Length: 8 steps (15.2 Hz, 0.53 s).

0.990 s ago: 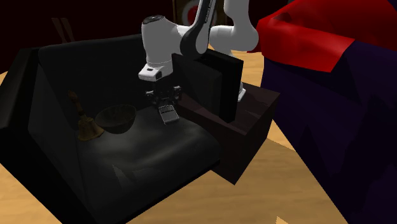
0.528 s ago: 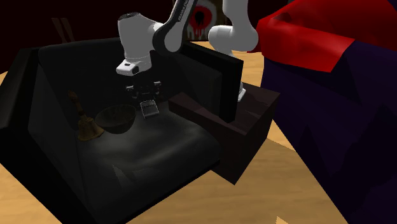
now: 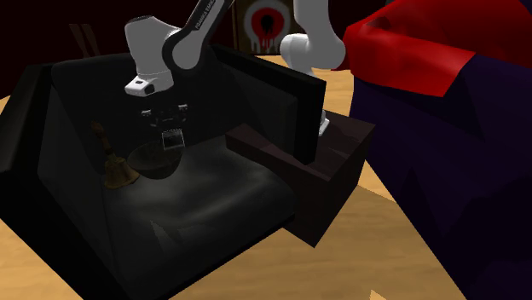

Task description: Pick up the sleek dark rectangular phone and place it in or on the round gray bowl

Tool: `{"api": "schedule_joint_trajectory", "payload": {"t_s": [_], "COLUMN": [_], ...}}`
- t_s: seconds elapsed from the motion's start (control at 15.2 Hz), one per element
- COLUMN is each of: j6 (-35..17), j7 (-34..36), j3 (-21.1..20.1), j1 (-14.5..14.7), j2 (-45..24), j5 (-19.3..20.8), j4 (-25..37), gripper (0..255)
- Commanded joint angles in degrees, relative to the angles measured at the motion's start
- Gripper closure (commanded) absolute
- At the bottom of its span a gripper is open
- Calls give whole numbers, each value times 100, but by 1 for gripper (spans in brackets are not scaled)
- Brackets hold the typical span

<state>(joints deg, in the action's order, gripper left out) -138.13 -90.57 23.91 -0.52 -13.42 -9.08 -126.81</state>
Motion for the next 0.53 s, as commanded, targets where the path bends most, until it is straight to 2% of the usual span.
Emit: {"api": "schedule_joint_trajectory", "payload": {"t_s": [0.0, 0.4, 0.46], "j6": [167, 716, 741], "j7": [-316, -1028, -1052], "j3": [39, 36, 31], "j1": [-212, -866, -898], "j2": [-256, -1163, -1202], "j5": [-133, -503, -514], "j4": [385, 1733, 1794], "gripper": [255, 255, 255]}}
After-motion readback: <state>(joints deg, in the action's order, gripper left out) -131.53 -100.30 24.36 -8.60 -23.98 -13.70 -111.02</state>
